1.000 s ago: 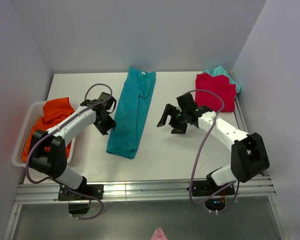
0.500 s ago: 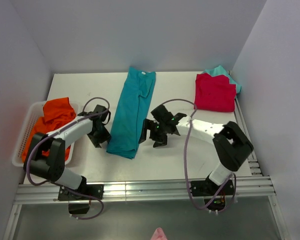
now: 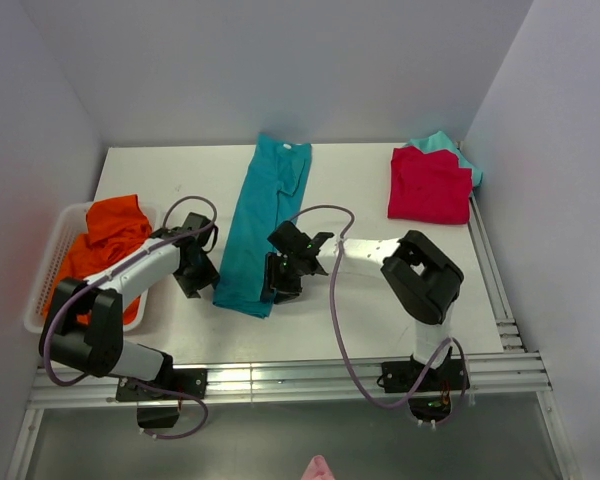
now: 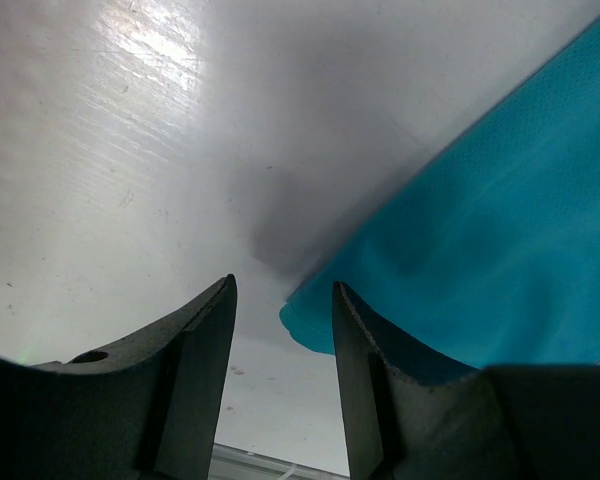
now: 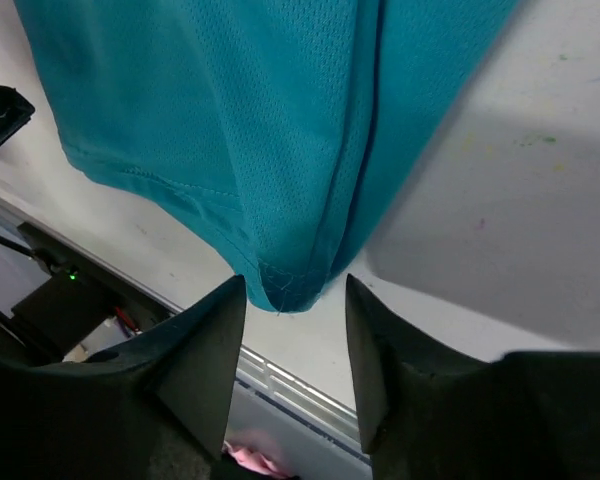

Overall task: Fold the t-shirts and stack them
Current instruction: Fold the tshirt

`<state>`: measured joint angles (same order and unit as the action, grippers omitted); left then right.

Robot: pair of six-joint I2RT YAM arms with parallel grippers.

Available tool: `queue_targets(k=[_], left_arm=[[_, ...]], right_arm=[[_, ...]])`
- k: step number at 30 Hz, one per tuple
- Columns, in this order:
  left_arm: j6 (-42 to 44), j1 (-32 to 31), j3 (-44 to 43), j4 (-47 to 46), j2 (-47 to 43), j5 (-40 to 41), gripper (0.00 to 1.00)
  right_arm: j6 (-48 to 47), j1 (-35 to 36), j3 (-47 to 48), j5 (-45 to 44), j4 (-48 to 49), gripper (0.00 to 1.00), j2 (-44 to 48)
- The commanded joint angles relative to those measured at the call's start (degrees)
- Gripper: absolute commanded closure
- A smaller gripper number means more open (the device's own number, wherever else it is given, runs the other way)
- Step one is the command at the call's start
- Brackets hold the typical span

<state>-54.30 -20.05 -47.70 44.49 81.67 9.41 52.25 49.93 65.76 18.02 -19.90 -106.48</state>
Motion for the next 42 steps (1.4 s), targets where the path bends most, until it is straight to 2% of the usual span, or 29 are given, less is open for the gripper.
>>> queue_targets(k=[1,3,6,7,10,18,24,26,30,33,42], left_arm=[[1.7,0.8,-1.1,1.2,-2.1,-0.8,0.51],[2.1,1.4,-0.8,1.1,-2.7,-1.4,0.51],[2.5,2.5,0.1,0.8,-3.4,-2.1,0.51],[2.7,2.8,0.2,0.8,-3.5,-2.2,0.51],[3.1,3.1,0.4,0.5,-3.8,-2.4,0.52],[2.2,3.0,1.4,-1.2,-6.4,-5.0,0.54],[0.4,-0.4,2.6,-2.1,-7.0,-5.4,0.55],[-0.6,-3.9,2.8,-3.0,-6.7,-5.7,0.55],[-5.0,-11.8,1.8,-4.0,-6.0,-5.5,0.56],[-6.9,-17.0,0.5,-3.9,-6.3,-4.7,0.55],[-9.2,-23.6,0.9,-6.4,-2.2,-3.9,0.56]], right_arm=[[1.4,0.6,1.6,-1.1,1.7,0.52,-1.5],[1.5,0.8,1.1,-1.3,2.2,0.57,-1.9],[1.4,1.0,0.2,-1.7,2.5,0.70,-2.3],[1.4,1.1,-0.3,-1.8,2.5,0.82,-2.2],[0.8,1.1,-1.3,-3.2,0.8,1.00,-1.3],[-0.4,0.3,-7.6,-8.3,-3.6,1.00,5.6],[-1.7,-1.2,-10.8,-11.1,-6.9,1.00,10.8],[-2.1,-1.7,-10.6,-12.0,-9.0,0.94,12.2],[-3.1,-1.6,-9.2,-14.1,-12.3,0.34,14.4],[-3.6,-1.7,-8.3,-15.6,-14.4,0.29,16.6],[-3.1,-1.7,-9.8,-15.6,-15.2,0.32,19.2]])
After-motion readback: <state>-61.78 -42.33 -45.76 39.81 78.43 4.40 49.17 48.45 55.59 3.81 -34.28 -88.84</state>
